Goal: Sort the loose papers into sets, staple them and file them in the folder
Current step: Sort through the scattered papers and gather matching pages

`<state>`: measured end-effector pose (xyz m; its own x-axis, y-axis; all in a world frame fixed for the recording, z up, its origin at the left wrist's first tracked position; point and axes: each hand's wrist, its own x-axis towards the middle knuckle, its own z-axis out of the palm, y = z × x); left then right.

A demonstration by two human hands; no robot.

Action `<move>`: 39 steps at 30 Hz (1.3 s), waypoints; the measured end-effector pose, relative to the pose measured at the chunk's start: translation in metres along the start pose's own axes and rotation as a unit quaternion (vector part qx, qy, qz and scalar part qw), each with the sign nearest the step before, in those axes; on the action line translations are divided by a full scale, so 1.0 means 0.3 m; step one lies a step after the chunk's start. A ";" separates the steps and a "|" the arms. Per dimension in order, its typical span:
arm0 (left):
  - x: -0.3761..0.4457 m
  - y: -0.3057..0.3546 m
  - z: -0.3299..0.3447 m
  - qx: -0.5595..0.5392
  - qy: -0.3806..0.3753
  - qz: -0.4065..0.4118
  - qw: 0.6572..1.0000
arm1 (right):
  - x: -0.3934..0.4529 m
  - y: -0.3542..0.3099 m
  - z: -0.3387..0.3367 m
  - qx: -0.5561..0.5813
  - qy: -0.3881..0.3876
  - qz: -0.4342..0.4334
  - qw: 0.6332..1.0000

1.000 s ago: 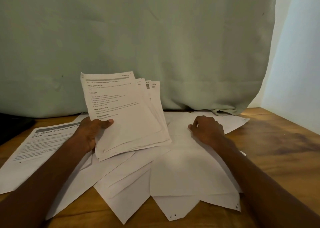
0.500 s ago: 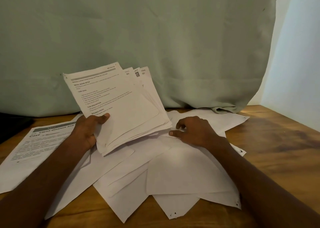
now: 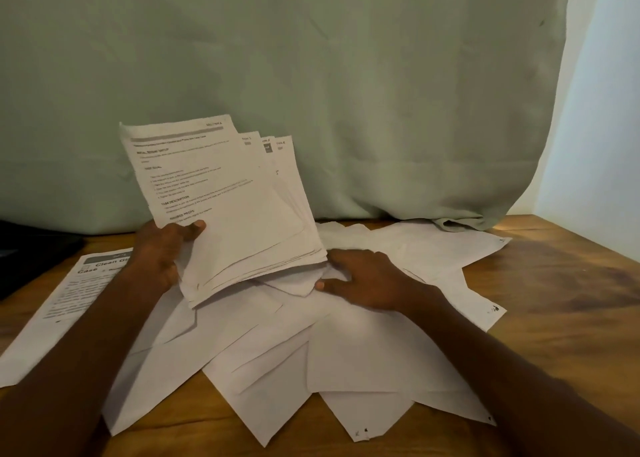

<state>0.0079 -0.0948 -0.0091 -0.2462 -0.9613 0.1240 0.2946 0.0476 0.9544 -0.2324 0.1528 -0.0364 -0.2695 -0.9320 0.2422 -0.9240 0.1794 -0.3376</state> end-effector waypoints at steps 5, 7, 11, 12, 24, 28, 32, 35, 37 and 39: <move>0.019 0.019 -0.059 -0.031 0.028 -0.011 0.999 | 0.005 -0.021 0.005 -0.067 -0.014 -0.032 0.997; 0.022 0.021 -0.069 -0.036 0.025 -0.014 0.999 | 0.006 -0.031 0.003 -0.080 0.008 -0.063 0.995; 0.028 0.023 -0.070 -0.044 0.017 -0.015 0.999 | 0.012 -0.043 -0.021 -0.005 0.171 -0.078 0.982; 0.030 0.024 -0.072 -0.052 0.014 -0.013 0.998 | 0.011 -0.037 -0.041 0.062 0.229 -0.052 0.970; -0.008 0.025 -0.043 -0.146 -0.078 -0.070 0.984 | -0.036 0.127 -0.205 0.585 0.393 0.251 0.664; -0.017 0.039 -0.050 -0.150 -0.063 -0.058 0.985 | -0.043 0.091 -0.202 0.447 0.492 0.149 0.732; 0.001 0.065 -0.085 -0.183 -0.047 -0.032 0.981 | -0.046 -0.016 -0.147 0.176 0.488 -0.129 0.845; 0.016 0.076 -0.114 -0.179 -0.027 -0.035 0.983 | -0.029 -0.094 -0.069 0.024 0.350 -0.236 0.906; 0.022 0.076 -0.129 -0.171 -0.013 -0.042 0.984 | -0.022 -0.121 -0.023 -0.008 0.224 -0.193 0.955; 0.024 0.077 -0.133 -0.160 -0.003 -0.048 0.986 | -0.025 -0.123 0.008 -0.037 0.135 -0.151 0.978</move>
<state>0.0496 -0.1113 0.0030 -0.2918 -0.9556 0.0403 0.5458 -0.1317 0.8275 -0.1957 0.1525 -0.0279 -0.0331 -0.8301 0.5567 -0.9869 -0.0610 -0.1495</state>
